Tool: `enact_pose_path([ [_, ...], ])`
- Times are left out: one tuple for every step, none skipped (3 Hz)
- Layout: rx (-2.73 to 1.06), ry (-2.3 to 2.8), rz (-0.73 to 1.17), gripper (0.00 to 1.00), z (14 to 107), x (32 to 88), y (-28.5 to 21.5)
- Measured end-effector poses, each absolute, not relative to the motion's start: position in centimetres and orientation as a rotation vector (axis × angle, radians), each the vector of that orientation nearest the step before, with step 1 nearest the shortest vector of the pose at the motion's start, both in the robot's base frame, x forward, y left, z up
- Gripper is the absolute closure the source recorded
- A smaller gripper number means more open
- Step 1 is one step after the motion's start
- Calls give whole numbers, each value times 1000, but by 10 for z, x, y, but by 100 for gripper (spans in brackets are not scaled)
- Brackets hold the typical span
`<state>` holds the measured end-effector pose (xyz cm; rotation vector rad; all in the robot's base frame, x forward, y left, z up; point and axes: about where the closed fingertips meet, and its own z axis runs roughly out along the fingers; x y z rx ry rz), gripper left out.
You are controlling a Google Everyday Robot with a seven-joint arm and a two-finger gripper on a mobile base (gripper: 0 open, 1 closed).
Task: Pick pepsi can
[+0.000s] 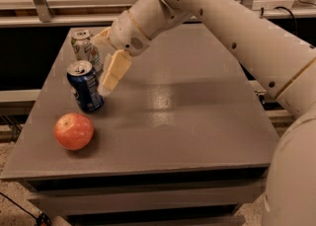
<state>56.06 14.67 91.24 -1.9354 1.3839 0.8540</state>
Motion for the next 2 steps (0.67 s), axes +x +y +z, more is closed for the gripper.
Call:
enact_pose_path([
  [-1934, 1387, 858, 0, 912, 560, 147],
  [-1942, 1362, 884, 0, 909, 559, 152],
])
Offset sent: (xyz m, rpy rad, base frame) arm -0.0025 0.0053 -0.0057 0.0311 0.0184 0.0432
